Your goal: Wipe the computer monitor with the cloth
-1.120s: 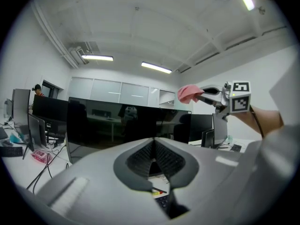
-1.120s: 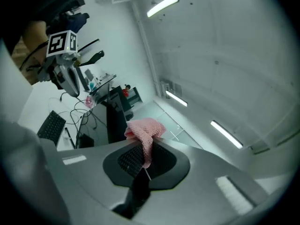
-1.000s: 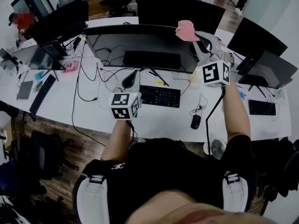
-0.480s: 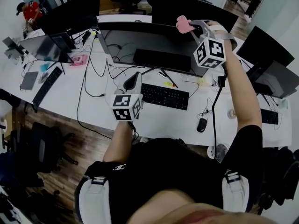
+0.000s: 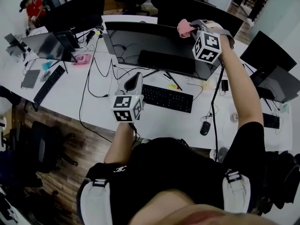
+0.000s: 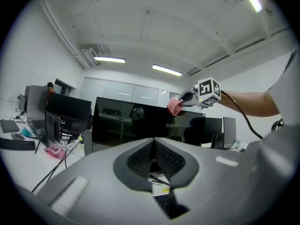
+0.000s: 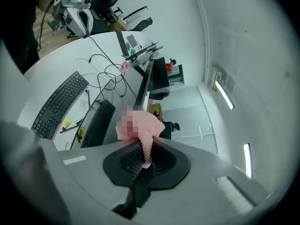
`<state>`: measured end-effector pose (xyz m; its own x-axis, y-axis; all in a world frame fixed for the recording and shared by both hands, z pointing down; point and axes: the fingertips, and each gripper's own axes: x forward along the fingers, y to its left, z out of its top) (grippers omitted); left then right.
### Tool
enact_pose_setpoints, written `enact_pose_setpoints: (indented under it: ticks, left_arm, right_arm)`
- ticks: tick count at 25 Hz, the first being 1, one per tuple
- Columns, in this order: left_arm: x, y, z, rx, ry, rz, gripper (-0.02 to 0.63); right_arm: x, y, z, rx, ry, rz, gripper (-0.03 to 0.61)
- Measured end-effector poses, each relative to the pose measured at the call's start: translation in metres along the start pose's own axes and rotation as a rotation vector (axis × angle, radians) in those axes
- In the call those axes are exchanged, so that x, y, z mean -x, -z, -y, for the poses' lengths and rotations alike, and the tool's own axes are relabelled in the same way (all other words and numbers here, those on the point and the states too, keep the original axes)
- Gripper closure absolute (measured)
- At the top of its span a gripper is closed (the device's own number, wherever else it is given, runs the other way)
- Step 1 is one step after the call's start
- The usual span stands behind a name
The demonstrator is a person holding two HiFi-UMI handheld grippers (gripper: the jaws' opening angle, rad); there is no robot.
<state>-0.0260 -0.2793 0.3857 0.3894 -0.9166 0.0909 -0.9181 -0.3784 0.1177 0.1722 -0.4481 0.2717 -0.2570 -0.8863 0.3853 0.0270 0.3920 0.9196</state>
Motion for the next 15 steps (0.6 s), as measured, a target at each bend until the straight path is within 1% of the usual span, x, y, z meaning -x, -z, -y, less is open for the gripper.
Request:
enact_pose_setpoints:
  ticks: [4, 8, 15]
  left_arm:
    - [-0.001, 0.0, -0.009, 0.009, -0.009, -0.002, 0.56]
    - [-0.001, 0.006, -0.009, 0.002, -0.002, -0.02, 0.56]
    - [-0.009, 0.009, -0.002, -0.002, 0.021, -0.033, 0.56]
  right_arm:
    - [-0.013, -0.001, -0.01, -0.031, -0.049, -0.009, 0.569]
    - [-0.013, 0.006, -0.014, -0.049, -0.059, -0.03, 0.569]
    - [-0.004, 0.026, -0.016, 0.033, -0.079, -0.095, 0.569]
